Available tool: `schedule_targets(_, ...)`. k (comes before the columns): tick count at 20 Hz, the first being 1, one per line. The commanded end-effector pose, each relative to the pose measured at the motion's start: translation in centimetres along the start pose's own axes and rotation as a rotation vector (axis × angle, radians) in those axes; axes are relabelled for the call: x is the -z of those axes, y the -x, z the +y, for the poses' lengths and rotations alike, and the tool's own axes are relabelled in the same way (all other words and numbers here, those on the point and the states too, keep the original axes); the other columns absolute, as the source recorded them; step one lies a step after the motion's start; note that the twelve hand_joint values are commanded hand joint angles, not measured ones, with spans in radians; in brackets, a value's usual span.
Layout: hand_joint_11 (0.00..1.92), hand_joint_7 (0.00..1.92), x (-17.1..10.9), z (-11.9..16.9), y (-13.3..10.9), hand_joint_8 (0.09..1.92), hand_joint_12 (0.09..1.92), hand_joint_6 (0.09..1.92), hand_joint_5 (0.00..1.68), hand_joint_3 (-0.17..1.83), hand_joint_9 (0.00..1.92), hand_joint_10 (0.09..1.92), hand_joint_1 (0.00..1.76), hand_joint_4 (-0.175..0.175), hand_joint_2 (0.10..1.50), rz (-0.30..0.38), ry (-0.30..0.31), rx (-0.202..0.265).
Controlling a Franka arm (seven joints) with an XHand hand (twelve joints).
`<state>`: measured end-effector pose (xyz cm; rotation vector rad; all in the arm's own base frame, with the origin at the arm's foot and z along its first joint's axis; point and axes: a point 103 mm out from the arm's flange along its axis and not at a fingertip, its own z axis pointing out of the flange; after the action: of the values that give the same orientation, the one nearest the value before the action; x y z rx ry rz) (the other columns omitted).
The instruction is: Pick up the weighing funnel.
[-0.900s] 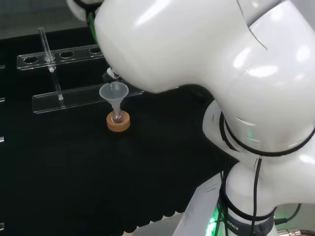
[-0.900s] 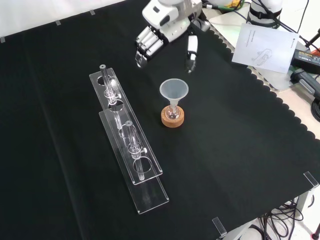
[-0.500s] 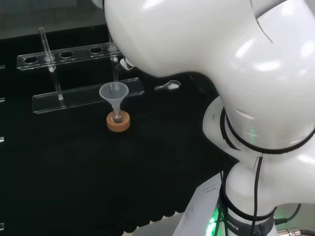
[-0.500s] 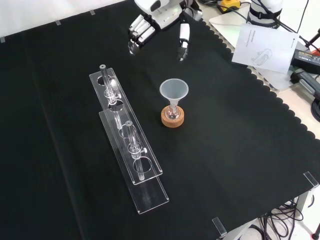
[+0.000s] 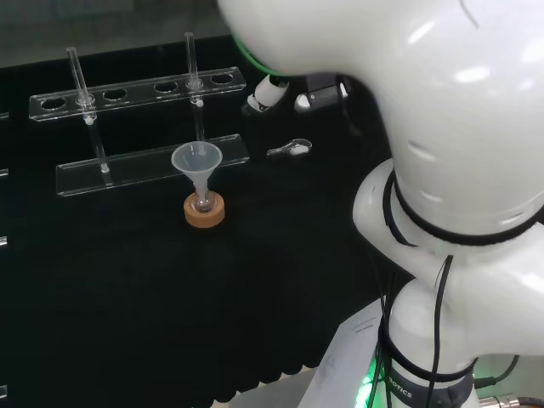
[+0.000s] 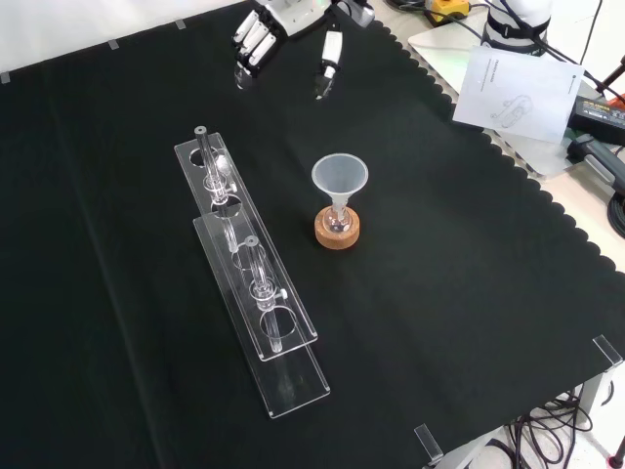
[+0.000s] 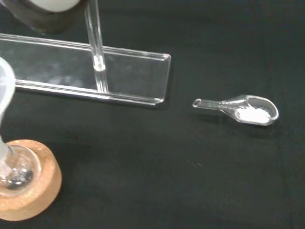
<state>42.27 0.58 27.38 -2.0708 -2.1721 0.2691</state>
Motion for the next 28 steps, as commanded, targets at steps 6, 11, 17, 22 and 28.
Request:
schedule_targets(6,0.43,0.36,-4.5,5.7,6.5,0.68,1.35,0.09,0.53,0.35,0.63,0.57,0.82,-0.050,0.70,0.007,-0.066,-0.038)
schedule_targets(11,0.44,0.37,-6.2,7.9,8.4,0.68,1.34,0.09,0.55,0.42,0.64,0.56,0.84,-0.048,0.67,0.003,-0.099,-0.052)
schedule_targets(17,0.45,0.37,-5.8,8.7,10.5,0.68,1.34,0.09,0.56,0.48,0.65,0.56,0.84,-0.048,0.64,0.007,-0.086,-0.075)
schedule_targets(22,0.45,0.37,-5.8,8.5,10.7,0.69,1.34,0.09,0.56,0.49,0.65,0.56,0.84,-0.048,0.64,0.003,-0.091,-0.083)
schedule_targets(28,0.45,0.37,-7.3,8.3,11.7,0.69,1.34,0.09,0.57,0.49,0.65,0.56,0.84,-0.048,0.64,0.026,-0.102,-0.079)
